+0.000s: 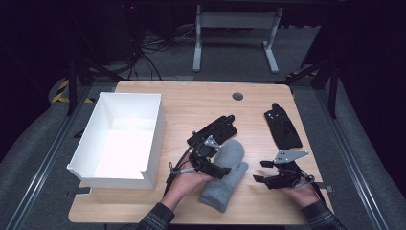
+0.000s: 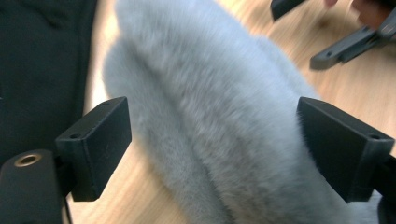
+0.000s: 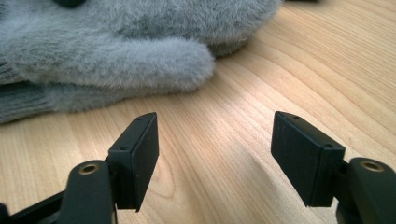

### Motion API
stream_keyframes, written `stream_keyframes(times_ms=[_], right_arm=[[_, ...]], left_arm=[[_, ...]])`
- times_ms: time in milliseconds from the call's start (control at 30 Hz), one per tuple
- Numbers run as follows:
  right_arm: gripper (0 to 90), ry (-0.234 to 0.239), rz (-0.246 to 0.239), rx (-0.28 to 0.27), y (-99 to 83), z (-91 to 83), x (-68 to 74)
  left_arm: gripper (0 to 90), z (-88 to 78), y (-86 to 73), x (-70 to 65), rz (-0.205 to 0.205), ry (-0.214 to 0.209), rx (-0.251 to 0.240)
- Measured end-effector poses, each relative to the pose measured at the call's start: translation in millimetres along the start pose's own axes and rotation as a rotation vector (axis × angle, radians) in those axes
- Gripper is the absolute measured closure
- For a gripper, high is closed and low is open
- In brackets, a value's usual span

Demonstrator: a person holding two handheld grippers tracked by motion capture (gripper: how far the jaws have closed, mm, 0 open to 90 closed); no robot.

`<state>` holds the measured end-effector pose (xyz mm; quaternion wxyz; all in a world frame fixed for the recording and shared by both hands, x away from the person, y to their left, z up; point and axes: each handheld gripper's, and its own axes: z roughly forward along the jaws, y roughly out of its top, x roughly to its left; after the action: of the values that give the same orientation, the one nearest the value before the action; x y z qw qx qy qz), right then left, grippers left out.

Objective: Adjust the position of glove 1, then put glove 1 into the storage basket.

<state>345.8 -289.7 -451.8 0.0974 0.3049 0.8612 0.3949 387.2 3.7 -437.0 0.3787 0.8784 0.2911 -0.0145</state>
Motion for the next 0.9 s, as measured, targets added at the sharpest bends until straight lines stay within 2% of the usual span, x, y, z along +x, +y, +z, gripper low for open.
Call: stream_keyframes(times_ms=[133, 233, 400, 433, 500, 533, 667, 800, 900], right_arm=[[31.8, -0.02, -0.018, 0.022, -1.7, 1.8, -0.2], [30.6, -0.035, -0.016, 0.034, -3.7, 2.7, -3.0], [27.9, -0.05, -0.011, 0.045, -6.4, 5.7, -7.6], [27.6, -0.051, -0.01, 0.046, -6.9, 6.2, -8.1], [27.1, -0.053, -0.011, 0.046, -7.3, 6.7, -8.5], [27.0, -0.055, -0.013, 0.047, -7.7, 7.1, -8.9], [25.5, -0.062, -0.016, 0.041, -8.9, 7.4, -10.2], [21.1, -0.073, -0.033, 0.033, -10.3, 8.9, -10.3], [18.7, -0.101, -0.044, 0.02, -11.3, 11.9, -9.2]], left_arm=[[8.9, 6.6, -3.8, 4.9, -0.014, -0.003, 0.021], [8.8, 11.4, -8.3, 9.4, -0.038, -0.029, 0.04], [10.1, 16.2, -10.0, 11.1, -0.046, -0.066, 0.059], [14.1, 16.7, -9.9, 10.6, -0.037, -0.09, 0.056], [20.8, 16.3, -9.4, 10.1, -0.035, -0.096, 0.064], [20.8, 16.2, -9.3, 9.7, -0.031, -0.107, 0.066], [40.2, 15.4, -9.0, 11.6, -0.031, -0.166, 0.081], [62.0, 12.6, -6.5, 9.3, -0.007, -0.175, 0.09], [69.4, 10.9, -5.4, 7.8, 0.009, -0.164, 0.093]])
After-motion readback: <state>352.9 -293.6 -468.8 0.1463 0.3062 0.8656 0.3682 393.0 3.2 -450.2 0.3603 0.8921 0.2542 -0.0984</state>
